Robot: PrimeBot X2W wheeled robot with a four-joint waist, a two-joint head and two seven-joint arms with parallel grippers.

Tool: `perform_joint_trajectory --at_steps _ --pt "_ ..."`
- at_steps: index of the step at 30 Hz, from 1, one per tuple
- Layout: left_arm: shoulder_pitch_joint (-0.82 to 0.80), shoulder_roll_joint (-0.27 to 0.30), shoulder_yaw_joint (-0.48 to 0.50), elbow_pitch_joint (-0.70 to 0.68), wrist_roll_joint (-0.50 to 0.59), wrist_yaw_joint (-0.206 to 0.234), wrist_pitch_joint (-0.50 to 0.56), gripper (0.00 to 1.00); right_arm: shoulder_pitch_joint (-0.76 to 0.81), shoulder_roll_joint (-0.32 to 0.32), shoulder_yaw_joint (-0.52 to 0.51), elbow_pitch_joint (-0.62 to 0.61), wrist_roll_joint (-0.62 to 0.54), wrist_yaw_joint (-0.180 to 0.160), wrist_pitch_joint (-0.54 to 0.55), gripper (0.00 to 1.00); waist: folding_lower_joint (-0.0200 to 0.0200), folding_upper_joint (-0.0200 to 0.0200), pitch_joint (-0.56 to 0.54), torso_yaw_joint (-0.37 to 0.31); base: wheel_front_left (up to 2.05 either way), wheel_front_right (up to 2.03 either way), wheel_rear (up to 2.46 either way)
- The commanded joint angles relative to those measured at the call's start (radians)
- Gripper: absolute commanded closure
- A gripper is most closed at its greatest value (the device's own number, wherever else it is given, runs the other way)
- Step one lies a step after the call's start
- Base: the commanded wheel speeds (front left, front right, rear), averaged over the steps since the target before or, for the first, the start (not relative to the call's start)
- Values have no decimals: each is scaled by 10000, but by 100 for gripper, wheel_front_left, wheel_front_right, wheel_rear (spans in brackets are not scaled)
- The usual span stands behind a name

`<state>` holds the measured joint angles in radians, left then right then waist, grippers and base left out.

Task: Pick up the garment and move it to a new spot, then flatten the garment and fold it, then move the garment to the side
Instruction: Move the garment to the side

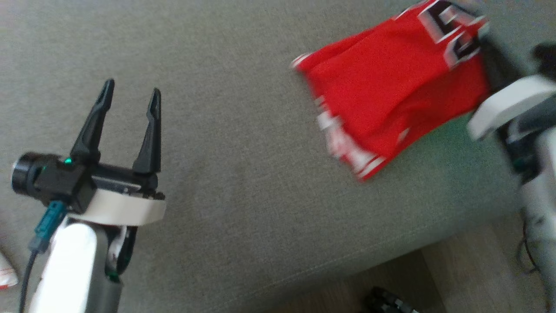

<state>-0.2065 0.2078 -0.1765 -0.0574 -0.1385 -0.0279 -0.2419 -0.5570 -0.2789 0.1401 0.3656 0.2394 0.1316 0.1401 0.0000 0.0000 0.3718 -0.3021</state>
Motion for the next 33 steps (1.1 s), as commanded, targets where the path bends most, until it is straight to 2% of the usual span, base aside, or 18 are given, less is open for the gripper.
perform_joint_trajectory --at_steps 1,7,17,26,27,28,29,30,31,33 --pt "-510 281 327 -508 112 -66 83 0 -503 -410 -278 -285 25 -9 -117 100 0 0 435 -251 0 0 0" --pt "-1068 706 291 -1125 292 -240 365 0 -1261 -712 -1315 -441 -135 -9 -131 100 0 0 1233 -522 0 0 0" --pt "-1670 1200 83 -2125 462 -459 1034 0 -1945 -335 -2381 -178 -609 -9 -349 100 0 0 2227 -1136 0 0 0" --pt "-2345 1409 -237 -2497 544 -613 1311 0 -2504 12 -3195 697 -2181 -9 -993 100 0 0 3131 -1003 0 0 0" --pt "-2372 1419 -257 -2499 527 -622 1315 0 -2553 87 -3309 826 -2339 -9 -1035 93 0 0 3205 -970 0 0 0" --pt "-2381 1431 -273 -2489 511 -630 1305 0 -2587 176 -3395 918 -2495 -9 -1117 76 0 0 3250 -940 0 0 0" --pt "-2373 1443 -281 -2471 494 -633 1285 0 -2602 253 -3430 968 -2687 -9 -1239 53 0 0 3277 -919 0 0 0" --pt "-2373 1443 -281 -2471 494 -633 1285 0 -2602 253 -3430 968 -2687 -9 -1239 53 0 0 3277 -919 0 0 0" --pt "-2357 1454 -276 -2445 475 -631 1269 0 -2595 340 -3465 1029 -2861 -9 -1325 0 0 0 3304 -905 0 0 0" --pt "-2320 1482 -264 -2314 417 -628 1168 0 -2484 657 -3711 1196 -3200 -9 -1557 0 0 0 3327 -844 0 0 0"
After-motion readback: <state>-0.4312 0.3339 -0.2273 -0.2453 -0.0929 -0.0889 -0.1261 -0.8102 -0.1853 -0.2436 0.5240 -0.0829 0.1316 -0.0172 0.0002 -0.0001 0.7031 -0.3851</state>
